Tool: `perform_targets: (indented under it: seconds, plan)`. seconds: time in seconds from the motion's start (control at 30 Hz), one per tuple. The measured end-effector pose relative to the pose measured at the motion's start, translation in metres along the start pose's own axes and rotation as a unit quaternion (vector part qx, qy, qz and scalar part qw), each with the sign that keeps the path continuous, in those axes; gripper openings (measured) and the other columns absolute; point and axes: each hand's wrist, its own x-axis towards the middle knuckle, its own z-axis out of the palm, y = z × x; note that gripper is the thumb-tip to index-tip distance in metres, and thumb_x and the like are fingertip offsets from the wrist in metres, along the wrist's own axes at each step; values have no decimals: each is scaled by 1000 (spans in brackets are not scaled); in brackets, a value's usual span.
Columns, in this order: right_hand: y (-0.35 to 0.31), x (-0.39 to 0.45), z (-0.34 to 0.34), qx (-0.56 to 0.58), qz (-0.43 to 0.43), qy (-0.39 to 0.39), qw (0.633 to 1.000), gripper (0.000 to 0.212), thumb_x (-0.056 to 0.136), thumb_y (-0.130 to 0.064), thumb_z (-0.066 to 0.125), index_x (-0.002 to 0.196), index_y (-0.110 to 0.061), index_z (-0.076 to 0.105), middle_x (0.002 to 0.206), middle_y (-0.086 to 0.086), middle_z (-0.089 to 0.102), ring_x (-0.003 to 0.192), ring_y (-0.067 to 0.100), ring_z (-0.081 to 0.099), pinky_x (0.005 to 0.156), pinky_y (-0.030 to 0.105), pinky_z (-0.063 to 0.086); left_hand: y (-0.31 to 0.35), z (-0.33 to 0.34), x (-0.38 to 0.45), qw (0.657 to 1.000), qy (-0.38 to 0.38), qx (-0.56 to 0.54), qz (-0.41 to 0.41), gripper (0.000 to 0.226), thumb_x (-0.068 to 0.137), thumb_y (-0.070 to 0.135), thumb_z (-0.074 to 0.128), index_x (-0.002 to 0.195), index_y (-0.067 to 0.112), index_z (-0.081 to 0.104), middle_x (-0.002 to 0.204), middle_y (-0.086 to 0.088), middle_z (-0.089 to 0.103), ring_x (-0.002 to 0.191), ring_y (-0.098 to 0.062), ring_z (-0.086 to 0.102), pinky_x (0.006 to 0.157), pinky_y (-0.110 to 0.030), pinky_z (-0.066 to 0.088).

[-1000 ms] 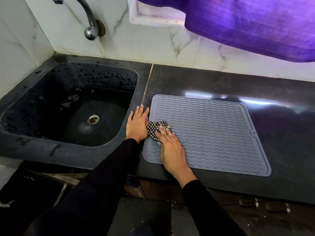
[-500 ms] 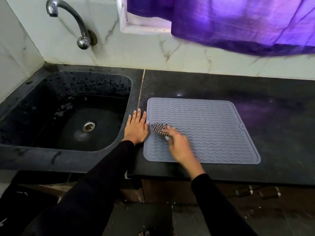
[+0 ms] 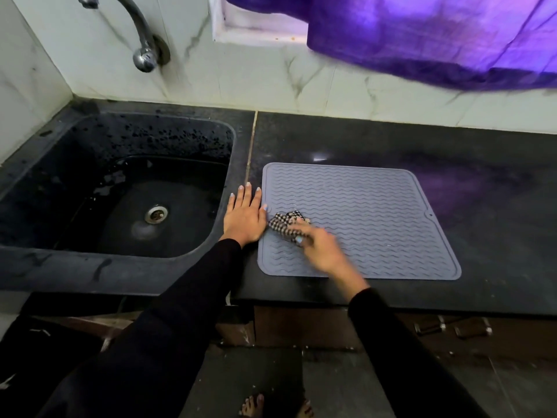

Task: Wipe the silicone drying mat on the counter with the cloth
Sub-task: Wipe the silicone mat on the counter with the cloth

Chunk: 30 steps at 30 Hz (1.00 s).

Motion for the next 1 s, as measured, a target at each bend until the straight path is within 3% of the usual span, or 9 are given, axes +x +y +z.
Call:
perform_targets:
  seconds: [0.1, 0.23, 0.33, 0.5, 0.57, 0.67, 0.77, 0.83, 1.0]
  plan:
    - [-1, 6, -32, 350, 112, 73, 927, 41, 94, 2, 41, 131, -11, 50, 115, 8, 61, 103, 23, 59, 78, 24, 50, 0, -3, -2, 1000, -14, -8, 3, 54, 101, 35, 19, 148, 12, 8, 157, -11, -1, 145, -24, -6, 116, -39, -8]
    - [2, -12, -25, -21, 13, 169, 985, 49, 90, 4, 44, 134, -18, 47, 144, 2, 43, 133, 21, 39, 112, 33, 29, -1, 1, -4, 1000, 3, 2, 4, 54, 100, 35, 17, 148, 12, 8, 157, -12, 0, 145, -24, -5, 116, -39, -8]
    - [11, -30, 12, -217, -51, 100, 970, 65, 85, 9, 42, 141, -24, 37, 153, 2, 24, 143, 25, 20, 118, 37, 11, -1, 4, -3, 1000, 19, 3, 5, 54, 100, 35, 18, 148, 12, 10, 157, -12, 1, 145, -24, -4, 116, -39, -7]
    - [13, -35, 35, -346, -60, 107, 930, 60, 86, -1, 23, 141, -22, 37, 153, 13, 24, 140, 35, 25, 114, 45, 19, -2, 7, -1, 999, 36, 1, 6, 54, 100, 35, 19, 148, 12, 13, 157, -12, 4, 145, -24, -3, 117, -40, -6]
    - [12, -35, 35, -331, -47, 59, 941, 60, 93, 1, 26, 147, -23, 18, 157, 10, 2, 145, 30, 4, 117, 40, 4, -2, 8, -1, 999, 47, -10, 11, 54, 99, 36, 20, 148, 12, 17, 156, -13, 7, 145, -25, 0, 117, -42, -4]
    - [12, -30, 22, -240, -72, 78, 965, 67, 87, 7, 41, 144, -27, 31, 156, 3, 16, 144, 22, 15, 116, 30, 9, -3, 5, -4, 993, 79, -90, 21, 49, 97, 36, 35, 141, 13, 37, 154, -13, 22, 144, -25, 13, 117, -43, 3]
    - [14, -24, 2, 70, 5, 136, 988, 56, 86, 9, 45, 131, -23, 51, 141, 0, 46, 132, 18, 41, 106, 19, 28, -5, -8, -12, 952, 138, -272, 32, 29, 88, 31, 60, 115, 20, 63, 144, -9, 41, 134, -22, 35, 112, -45, 24]
    - [17, -19, -12, 239, 57, 244, 938, 49, 91, 3, 45, 131, -24, 51, 138, -3, 50, 129, 17, 44, 108, 28, 35, -2, -14, -21, 934, 131, -328, 58, 19, 81, 30, 70, 100, 29, 68, 137, -2, 47, 128, -20, 42, 108, -43, 30]
    - [28, -20, -13, 32, -11, 363, 931, 60, 85, 11, 46, 137, -19, 44, 148, -2, 34, 136, 8, 27, 111, 20, 22, 6, -12, -35, 958, 13, -270, 99, 17, 73, 32, 77, 89, 34, 73, 139, 1, 47, 133, -20, 34, 113, -44, 18]
